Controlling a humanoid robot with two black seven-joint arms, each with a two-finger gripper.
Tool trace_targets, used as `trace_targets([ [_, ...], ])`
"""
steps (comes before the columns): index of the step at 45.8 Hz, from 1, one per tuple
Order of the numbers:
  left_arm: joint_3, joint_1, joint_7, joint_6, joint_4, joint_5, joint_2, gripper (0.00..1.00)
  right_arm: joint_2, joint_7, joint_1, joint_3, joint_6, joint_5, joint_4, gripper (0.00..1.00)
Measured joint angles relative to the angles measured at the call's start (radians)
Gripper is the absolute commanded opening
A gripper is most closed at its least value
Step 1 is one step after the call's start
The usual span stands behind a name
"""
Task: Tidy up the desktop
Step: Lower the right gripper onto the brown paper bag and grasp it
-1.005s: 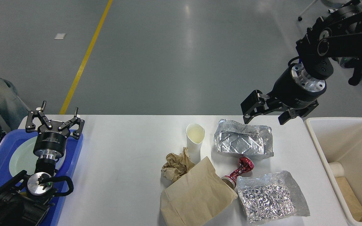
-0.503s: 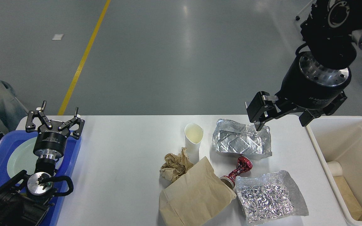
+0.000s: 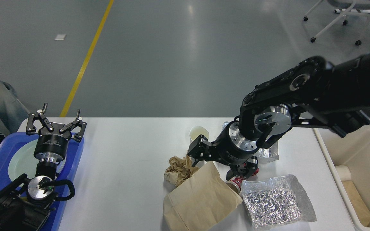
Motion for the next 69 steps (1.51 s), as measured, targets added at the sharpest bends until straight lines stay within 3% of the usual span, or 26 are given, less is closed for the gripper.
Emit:
trace_targets([
  [6, 0.000, -0.003, 0.000, 0.000, 0.000, -0.001, 0.000, 0.96, 0.077, -0.167, -0.182, 0.122, -0.162, -0.004, -0.099, 1.00],
  [12, 0.000, -0.003, 0.001, 0.000, 0.000, -0.001, 0.000, 0.96, 0.117, -0.215, -0.338, 0.219, -0.211, -0.003, -0.270, 1.00],
  [19, 0.000, -0.003, 0.002, 0.000, 0.000, -0.001, 0.000, 0.96, 0.147, -0.216, -0.418, 0.280, -0.211, -0.001, -0.418, 1.00],
  [32, 0.000, -0.003, 0.002, 0.000, 0.000, -0.001, 0.000, 0.96, 0.221, -0.204, -0.525, 0.283, -0.211, -0.028, -0.538, 1.00],
  [52, 0.000, -0.003, 0.002, 0.000, 0.000, 0.000, 0.000, 0.96, 0.175, -0.204, -0.485, 0.256, -0.182, -0.049, -0.466, 1.00],
  [69, 0.000, -0.003, 0.000, 0.000, 0.000, 0.000, 0.000, 0.96, 0.178, -0.204, -0.558, 0.220, -0.199, -0.043, -0.513, 1.00],
])
